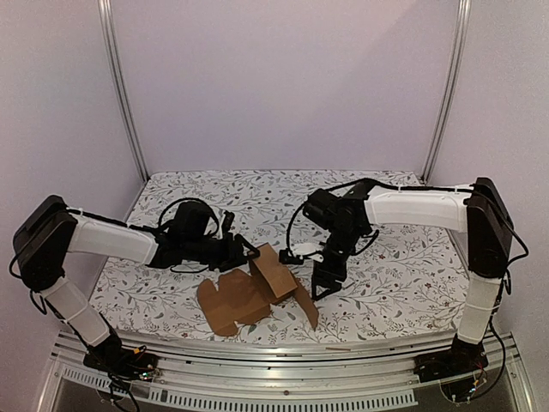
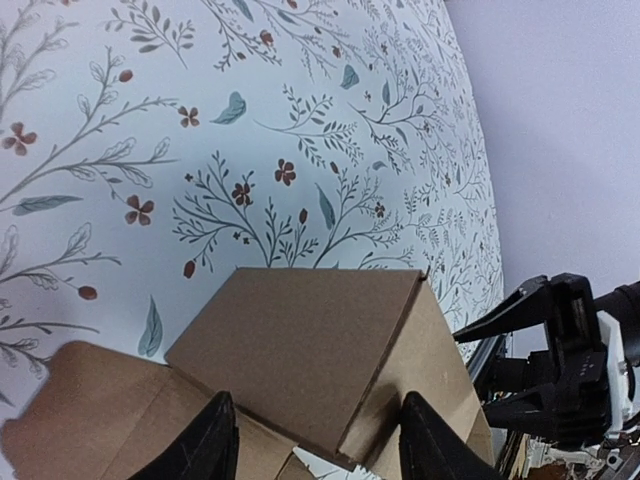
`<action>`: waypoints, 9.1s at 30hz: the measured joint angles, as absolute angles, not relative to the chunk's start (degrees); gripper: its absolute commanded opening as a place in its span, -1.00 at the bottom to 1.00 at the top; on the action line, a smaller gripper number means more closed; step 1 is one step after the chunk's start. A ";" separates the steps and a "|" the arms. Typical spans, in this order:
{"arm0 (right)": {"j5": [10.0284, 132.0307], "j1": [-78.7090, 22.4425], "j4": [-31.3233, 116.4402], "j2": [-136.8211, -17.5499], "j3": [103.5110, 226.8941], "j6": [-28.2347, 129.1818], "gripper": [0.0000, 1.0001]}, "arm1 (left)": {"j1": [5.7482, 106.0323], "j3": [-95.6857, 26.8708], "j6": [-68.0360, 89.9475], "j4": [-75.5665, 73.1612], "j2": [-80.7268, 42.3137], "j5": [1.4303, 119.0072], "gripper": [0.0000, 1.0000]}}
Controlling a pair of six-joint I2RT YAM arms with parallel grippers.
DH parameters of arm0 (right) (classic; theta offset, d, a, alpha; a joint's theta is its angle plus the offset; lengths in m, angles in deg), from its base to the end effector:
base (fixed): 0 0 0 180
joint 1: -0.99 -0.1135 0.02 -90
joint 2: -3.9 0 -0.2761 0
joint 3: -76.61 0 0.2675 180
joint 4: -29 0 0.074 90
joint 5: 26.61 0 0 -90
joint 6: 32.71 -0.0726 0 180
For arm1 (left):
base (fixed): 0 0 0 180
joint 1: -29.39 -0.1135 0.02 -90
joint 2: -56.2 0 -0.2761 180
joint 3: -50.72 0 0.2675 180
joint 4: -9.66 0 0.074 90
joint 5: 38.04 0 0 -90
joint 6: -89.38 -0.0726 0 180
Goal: Fold the paper box
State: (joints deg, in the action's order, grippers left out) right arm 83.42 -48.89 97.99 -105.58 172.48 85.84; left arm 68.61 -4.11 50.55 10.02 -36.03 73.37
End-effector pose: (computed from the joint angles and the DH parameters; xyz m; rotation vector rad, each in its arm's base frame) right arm 0.2325 0.3145 0.1698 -1.9419 2.3250 0.5619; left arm 0.2593 -0.2458 0.1416 -0.0258 2.4816 -1.2024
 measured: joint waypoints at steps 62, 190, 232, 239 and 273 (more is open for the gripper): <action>77.02 -49.00 111.63 -119.02 198.69 67.77 -0.03 | 66.58 -0.96 43.49 -12.02 -10.96 60.34 0.21; 81.69 -42.86 97.16 -115.45 186.30 111.74 0.02 | 63.45 2.26 38.62 22.74 -38.71 90.57 0.11; 89.23 -43.85 97.16 -123.32 193.33 115.29 -0.02 | 63.45 2.21 39.58 24.11 -39.50 91.64 0.06; 90.48 -44.37 95.33 -120.85 189.31 113.03 0.03 | 63.50 3.17 40.37 26.08 -39.52 91.57 0.05; 88.49 -49.62 83.31 -113.05 177.44 80.27 -0.10 | 67.06 6.06 42.69 32.62 -38.89 85.13 0.04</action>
State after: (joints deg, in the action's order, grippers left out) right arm 88.49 -49.62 83.31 -113.05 177.44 80.27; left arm 67.06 6.06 42.69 32.62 -38.89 85.13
